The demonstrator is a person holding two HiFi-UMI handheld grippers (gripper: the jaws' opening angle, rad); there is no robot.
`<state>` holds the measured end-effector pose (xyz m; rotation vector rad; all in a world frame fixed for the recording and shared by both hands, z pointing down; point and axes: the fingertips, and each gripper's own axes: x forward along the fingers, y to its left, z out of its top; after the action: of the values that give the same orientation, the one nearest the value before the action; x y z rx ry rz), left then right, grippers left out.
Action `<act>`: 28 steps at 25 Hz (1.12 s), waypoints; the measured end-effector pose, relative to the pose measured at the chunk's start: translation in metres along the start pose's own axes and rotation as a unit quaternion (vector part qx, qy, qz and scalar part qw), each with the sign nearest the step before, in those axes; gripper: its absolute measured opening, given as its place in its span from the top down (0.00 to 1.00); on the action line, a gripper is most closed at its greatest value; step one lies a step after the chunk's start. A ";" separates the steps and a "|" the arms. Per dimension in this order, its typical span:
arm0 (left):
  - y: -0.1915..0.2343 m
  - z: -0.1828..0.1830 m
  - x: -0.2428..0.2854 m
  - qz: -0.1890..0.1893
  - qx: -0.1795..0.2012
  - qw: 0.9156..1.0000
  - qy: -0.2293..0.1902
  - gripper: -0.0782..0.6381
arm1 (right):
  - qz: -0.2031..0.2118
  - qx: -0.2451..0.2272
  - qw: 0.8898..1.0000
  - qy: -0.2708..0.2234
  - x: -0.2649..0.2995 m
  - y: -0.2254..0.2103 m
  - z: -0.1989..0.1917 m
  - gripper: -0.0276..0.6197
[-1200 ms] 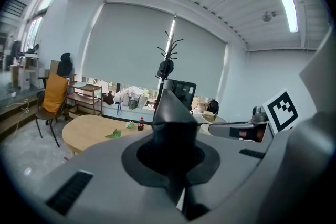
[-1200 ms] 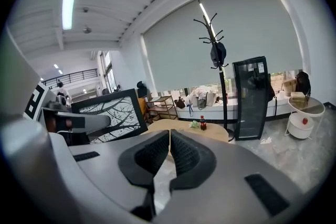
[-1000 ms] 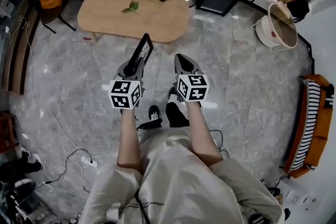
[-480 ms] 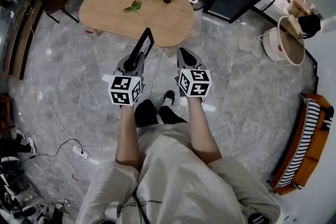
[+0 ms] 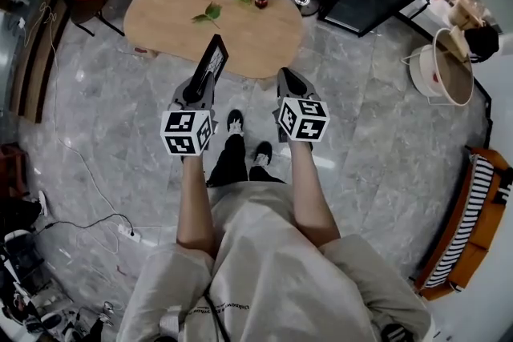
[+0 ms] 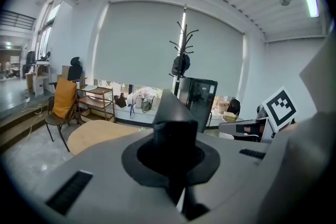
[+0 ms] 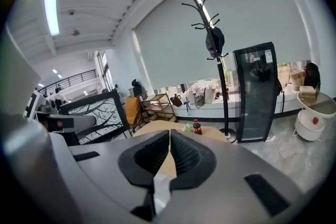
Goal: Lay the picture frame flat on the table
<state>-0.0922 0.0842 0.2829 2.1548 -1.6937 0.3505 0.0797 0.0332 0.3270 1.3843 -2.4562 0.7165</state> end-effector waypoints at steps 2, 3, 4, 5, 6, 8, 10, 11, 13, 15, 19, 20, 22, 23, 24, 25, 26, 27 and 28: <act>0.009 0.017 0.008 0.003 0.002 1.000 -0.011 0.85 | -0.013 0.002 1.000 -0.011 0.004 -0.010 0.017 0.90; 0.014 0.025 0.012 0.004 0.004 1.000 -0.014 0.85 | -0.019 0.001 1.000 -0.016 0.007 -0.014 0.025 0.90; 0.020 0.031 0.015 0.005 0.007 1.000 -0.017 0.85 | -0.024 0.001 1.000 -0.021 0.012 -0.016 0.032 0.90; 0.025 0.036 0.019 0.006 0.008 1.000 -0.018 0.85 | -0.025 0.003 0.999 -0.026 0.017 -0.018 0.039 0.90; 0.029 0.039 0.023 0.006 0.008 1.000 -0.017 0.85 | -0.025 0.006 0.999 -0.029 0.021 -0.019 0.044 0.90; 0.033 0.041 0.031 0.003 0.008 1.000 -0.012 0.85 | -0.025 0.009 0.999 -0.030 0.029 -0.020 0.050 0.90; 0.038 0.043 0.038 -0.001 0.008 1.000 -0.008 0.85 | -0.026 0.010 0.999 -0.030 0.037 -0.019 0.054 0.90; 0.042 0.046 0.042 -0.003 0.007 1.000 -0.007 0.85 | -0.026 0.010 0.999 -0.031 0.041 -0.018 0.057 0.90; 0.048 0.049 0.050 -0.009 0.006 1.000 -0.004 0.85 | -0.026 0.010 0.999 -0.031 0.051 -0.016 0.061 0.90; 0.055 0.051 0.061 -0.015 0.006 1.000 0.000 0.85 | -0.028 0.011 0.999 -0.031 0.062 -0.017 0.063 0.90; 0.077 0.059 0.082 -0.025 0.010 1.000 0.002 0.85 | -0.022 0.005 0.999 -0.037 0.089 -0.011 0.071 0.90; 0.082 0.064 0.087 -0.032 0.012 0.999 0.001 0.85 | -0.022 0.003 0.999 -0.041 0.095 -0.008 0.076 0.90; 0.091 0.075 0.097 -0.046 0.015 0.999 -0.003 0.85 | -0.028 0.004 0.998 -0.050 0.105 -0.002 0.085 0.90; 0.094 0.079 0.101 -0.052 0.015 0.999 -0.005 0.85 | -0.030 0.005 0.998 -0.053 0.108 0.000 0.089 0.90; 0.096 0.084 0.106 -0.056 0.014 0.998 -0.006 0.85 | -0.033 0.004 0.998 -0.056 0.111 0.002 0.092 0.90; 0.098 0.087 0.111 -0.060 0.013 0.998 -0.007 0.85 | -0.034 0.003 0.998 -0.056 0.114 0.002 0.094 0.90; 0.099 0.088 0.116 -0.063 0.011 0.998 -0.006 0.85 | -0.035 0.001 0.998 -0.055 0.117 0.002 0.096 0.90; 0.099 0.088 0.120 -0.065 0.010 0.998 -0.003 0.85 | -0.036 0.000 0.998 -0.052 0.119 0.000 0.095 0.90; 0.100 0.087 0.124 -0.068 0.009 0.998 0.001 0.85 | -0.037 -0.001 0.998 -0.048 0.121 -0.002 0.094 0.90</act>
<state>-0.1615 -0.0831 0.2705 2.2664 -1.5387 0.3315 0.0212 -0.1057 0.2988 1.5344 -2.4599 0.6454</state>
